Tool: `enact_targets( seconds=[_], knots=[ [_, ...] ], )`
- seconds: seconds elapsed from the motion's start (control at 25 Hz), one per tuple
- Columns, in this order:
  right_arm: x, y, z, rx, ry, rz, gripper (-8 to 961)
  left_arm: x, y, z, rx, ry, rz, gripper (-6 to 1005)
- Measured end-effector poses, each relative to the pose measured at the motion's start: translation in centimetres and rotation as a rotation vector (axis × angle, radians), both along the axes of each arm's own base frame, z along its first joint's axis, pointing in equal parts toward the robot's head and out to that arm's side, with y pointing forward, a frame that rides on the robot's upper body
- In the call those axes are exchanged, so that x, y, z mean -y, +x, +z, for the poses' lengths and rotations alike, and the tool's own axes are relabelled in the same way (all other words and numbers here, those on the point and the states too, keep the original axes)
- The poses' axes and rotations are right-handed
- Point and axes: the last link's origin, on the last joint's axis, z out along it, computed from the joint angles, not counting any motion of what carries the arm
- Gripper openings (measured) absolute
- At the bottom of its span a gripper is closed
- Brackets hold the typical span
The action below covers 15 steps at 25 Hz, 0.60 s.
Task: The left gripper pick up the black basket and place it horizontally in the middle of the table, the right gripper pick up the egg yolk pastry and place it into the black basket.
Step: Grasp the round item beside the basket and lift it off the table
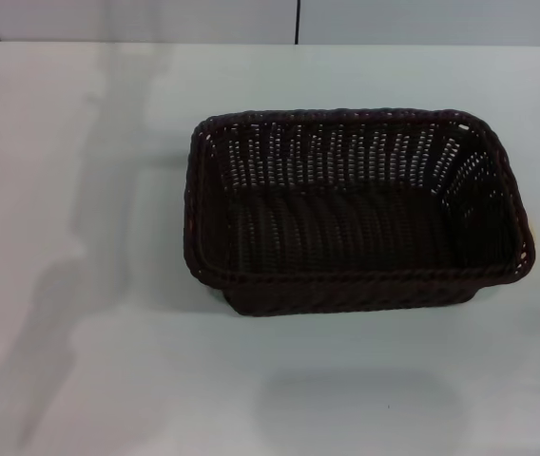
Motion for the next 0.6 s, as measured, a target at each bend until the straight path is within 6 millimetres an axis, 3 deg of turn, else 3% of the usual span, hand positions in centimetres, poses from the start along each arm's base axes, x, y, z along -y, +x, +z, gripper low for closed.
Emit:
enact_targets(
  seconds=[0.16, 0.24, 0.36, 0.48, 0.6],
  knots=[
    [0.0, 0.0, 0.0, 0.000, 0.000, 0.000, 713, 1.4, -0.4, -0.8, 0.071, 0.067, -0.131, 844],
    [-0.1, 0.0, 0.0, 0.001, -0.001, 0.001, 712, 2.3, -1.2, -1.4, 0.206, 0.029, -0.240, 844],
    [-0.1, 0.0, 0.0, 0.001, -0.004, 0.001, 710, 2.8, -3.8, -2.7, 0.394, -0.098, -0.321, 844],
    [-0.2, 0.0, -0.3, -0.002, -0.016, -0.003, 709, 2.6, -7.8, -3.5, 0.557, -0.192, -0.316, 844],
    [-0.6, -0.2, -0.9, -0.001, -0.060, 0.007, 707, 2.9, -10.8, -3.9, 0.616, -0.203, -0.265, 844]
  ],
)
